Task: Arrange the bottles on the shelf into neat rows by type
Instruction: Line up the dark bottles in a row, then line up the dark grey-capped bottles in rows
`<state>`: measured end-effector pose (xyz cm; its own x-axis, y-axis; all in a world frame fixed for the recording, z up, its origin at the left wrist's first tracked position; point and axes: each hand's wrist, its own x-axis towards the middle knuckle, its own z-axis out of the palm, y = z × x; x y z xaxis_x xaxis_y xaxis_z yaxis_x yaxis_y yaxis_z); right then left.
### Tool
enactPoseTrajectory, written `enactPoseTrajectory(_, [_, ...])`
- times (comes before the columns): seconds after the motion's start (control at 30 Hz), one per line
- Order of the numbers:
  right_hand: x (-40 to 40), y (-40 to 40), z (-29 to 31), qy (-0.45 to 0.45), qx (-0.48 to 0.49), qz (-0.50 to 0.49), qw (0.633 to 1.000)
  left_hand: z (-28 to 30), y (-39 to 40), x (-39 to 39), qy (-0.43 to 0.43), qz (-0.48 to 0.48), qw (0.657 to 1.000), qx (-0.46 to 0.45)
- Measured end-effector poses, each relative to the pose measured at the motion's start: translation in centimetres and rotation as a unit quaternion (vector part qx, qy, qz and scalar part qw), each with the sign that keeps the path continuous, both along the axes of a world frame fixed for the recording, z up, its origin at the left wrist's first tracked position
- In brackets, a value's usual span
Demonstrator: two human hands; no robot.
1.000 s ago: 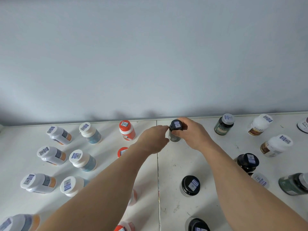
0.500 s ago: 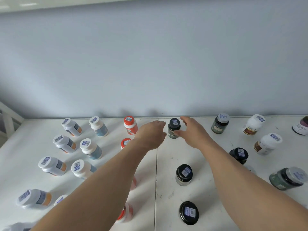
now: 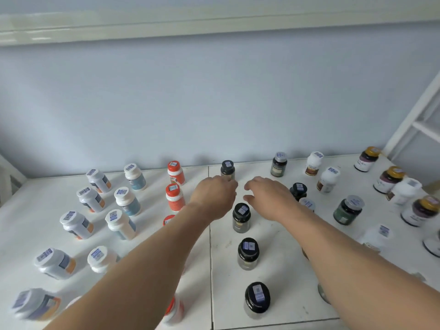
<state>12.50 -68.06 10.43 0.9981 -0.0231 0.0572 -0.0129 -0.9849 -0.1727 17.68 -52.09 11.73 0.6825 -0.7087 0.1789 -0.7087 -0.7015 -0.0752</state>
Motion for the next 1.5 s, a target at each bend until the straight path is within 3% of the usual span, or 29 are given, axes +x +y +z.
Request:
enactPoseTrajectory(0.17, [-6.4, -0.1, 1.4, -0.019, -0.011, -0.025, 0.999, 0.6, 0.1, -5.7, -0.043, -0.055, 0.998, -0.005])
enactPoseTrajectory(0.5, [-17.8, -3.4, 2.8, -0.075, 0.046, -0.074, 0.993, -0.3, -2.7, -16.2, -0.013, -0.100, 0.993, -0.062])
enactPoseTrajectory(0.87, [-29.1, -10.8, -4.5, -0.043, 0.177, -0.051, 0.982, -7.2, -7.4, -26.1, 0.143, 0.038, 0.984, -0.101])
enactPoseTrajectory(1.03, [-31.3, -13.8, -9.6, 0.036, 0.152, -0.032, 0.987, -11.3, -8.8, -28.8, 0.131, 0.066, 0.983, -0.111])
enactPoseTrajectory(1.17, [-30.6, -14.5, -12.3, -0.028, 0.115, -0.007, 0.993, -14.3, -9.8, -28.6, 0.141, 0.097, 0.980, -0.105])
enactPoseTrajectory(1.33, [-29.7, -14.6, -14.6, -0.136, 0.098, -0.007, 0.986, -16.6, -10.2, -28.5, 0.079, 0.095, 0.981, -0.149])
enactPoseTrajectory(1.5, [-29.9, -14.9, -15.7, -0.165, 0.097, 0.008, 0.981, -17.6, -10.1, -28.6, 0.049, 0.088, 0.980, -0.172])
